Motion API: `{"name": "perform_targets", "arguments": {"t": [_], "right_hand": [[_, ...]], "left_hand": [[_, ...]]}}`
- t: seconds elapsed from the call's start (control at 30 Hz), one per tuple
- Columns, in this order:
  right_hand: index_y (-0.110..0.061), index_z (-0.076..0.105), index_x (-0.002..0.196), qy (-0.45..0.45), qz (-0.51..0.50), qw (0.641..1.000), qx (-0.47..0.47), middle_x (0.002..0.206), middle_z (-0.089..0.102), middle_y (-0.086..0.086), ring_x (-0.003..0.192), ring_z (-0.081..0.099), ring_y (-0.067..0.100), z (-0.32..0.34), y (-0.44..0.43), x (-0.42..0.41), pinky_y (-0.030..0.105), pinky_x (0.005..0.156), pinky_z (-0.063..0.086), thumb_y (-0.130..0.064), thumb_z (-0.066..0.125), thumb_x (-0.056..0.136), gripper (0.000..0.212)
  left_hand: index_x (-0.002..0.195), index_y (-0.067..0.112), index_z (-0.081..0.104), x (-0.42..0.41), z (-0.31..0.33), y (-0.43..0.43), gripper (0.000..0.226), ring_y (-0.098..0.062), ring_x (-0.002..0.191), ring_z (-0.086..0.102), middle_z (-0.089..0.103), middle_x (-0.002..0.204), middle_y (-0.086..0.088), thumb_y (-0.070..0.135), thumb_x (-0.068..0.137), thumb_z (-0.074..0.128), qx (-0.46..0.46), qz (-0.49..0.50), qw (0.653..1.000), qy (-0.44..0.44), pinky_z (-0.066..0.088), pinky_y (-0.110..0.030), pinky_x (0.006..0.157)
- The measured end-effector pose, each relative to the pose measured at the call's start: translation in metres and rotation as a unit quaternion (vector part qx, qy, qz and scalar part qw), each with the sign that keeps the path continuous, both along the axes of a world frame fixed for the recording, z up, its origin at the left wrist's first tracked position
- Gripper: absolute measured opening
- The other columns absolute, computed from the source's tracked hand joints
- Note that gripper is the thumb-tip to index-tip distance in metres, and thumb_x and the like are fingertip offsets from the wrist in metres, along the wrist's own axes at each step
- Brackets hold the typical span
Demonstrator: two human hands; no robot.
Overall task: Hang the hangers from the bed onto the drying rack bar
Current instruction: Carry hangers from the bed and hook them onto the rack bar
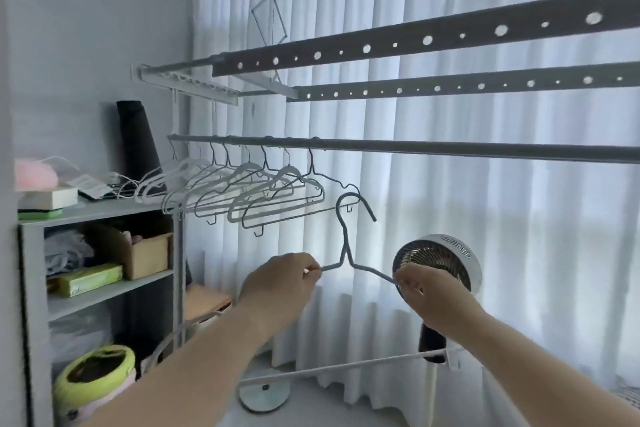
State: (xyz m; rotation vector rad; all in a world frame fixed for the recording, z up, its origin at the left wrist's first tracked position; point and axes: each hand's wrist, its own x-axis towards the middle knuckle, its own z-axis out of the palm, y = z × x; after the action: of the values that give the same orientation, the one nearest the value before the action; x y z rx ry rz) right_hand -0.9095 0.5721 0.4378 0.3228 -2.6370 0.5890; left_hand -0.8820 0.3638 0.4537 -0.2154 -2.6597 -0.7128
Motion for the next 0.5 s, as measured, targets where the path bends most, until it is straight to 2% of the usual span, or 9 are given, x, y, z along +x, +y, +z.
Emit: {"name": "perform_targets", "arguments": {"t": [0.1,0.2,0.4,0.5], "right_hand": [[-0.022,0.058,0.115,0.006,0.000,0.999,0.036,0.113,0.064,-0.005,0.108,0.056,0.016,0.013,-0.016,-0.046,0.024,0.089,0.041,-0.017,0.046,0.092,0.027],[-0.021,0.051,0.125,0.017,-0.008,0.996,0.082,0.124,0.059,-0.005,0.116,0.051,0.016,0.023,-0.027,-0.083,0.024,0.096,0.037,-0.018,0.045,0.093,0.033],[-0.025,0.036,0.136,0.077,-0.046,0.984,0.154,0.142,0.040,-0.008,0.132,0.032,0.013,0.052,-0.027,-0.140,0.024,0.107,0.022,-0.022,0.042,0.095,0.041],[-0.025,0.031,0.139,0.122,-0.067,0.975,0.172,0.146,0.031,-0.009,0.136,0.024,0.013,0.075,-0.026,-0.166,0.024,0.110,0.016,-0.022,0.040,0.095,0.044]], "left_hand": [[0.103,0.027,0.060,-0.046,0.015,-0.017,0.022,-0.015,0.080,0.055,0.058,0.072,0.012,0.031,0.096,0.039,0.002,0.017,0.999,0.031,0.038,-0.025,0.069],[0.105,0.027,0.060,-0.088,0.027,-0.030,0.022,-0.015,0.080,0.051,0.059,0.078,0.009,0.030,0.096,0.040,-0.001,0.032,0.998,0.056,0.035,-0.025,0.067],[0.103,0.024,0.061,-0.157,0.035,-0.044,0.022,-0.018,0.081,0.054,0.061,0.078,0.006,0.027,0.096,0.040,0.014,0.034,0.998,0.042,0.036,-0.024,0.067],[0.096,0.023,0.061,-0.188,0.042,-0.049,0.021,-0.015,0.067,0.051,0.059,0.072,0.009,0.026,0.095,0.040,0.026,0.038,0.998,0.040,0.039,-0.024,0.065]]}}
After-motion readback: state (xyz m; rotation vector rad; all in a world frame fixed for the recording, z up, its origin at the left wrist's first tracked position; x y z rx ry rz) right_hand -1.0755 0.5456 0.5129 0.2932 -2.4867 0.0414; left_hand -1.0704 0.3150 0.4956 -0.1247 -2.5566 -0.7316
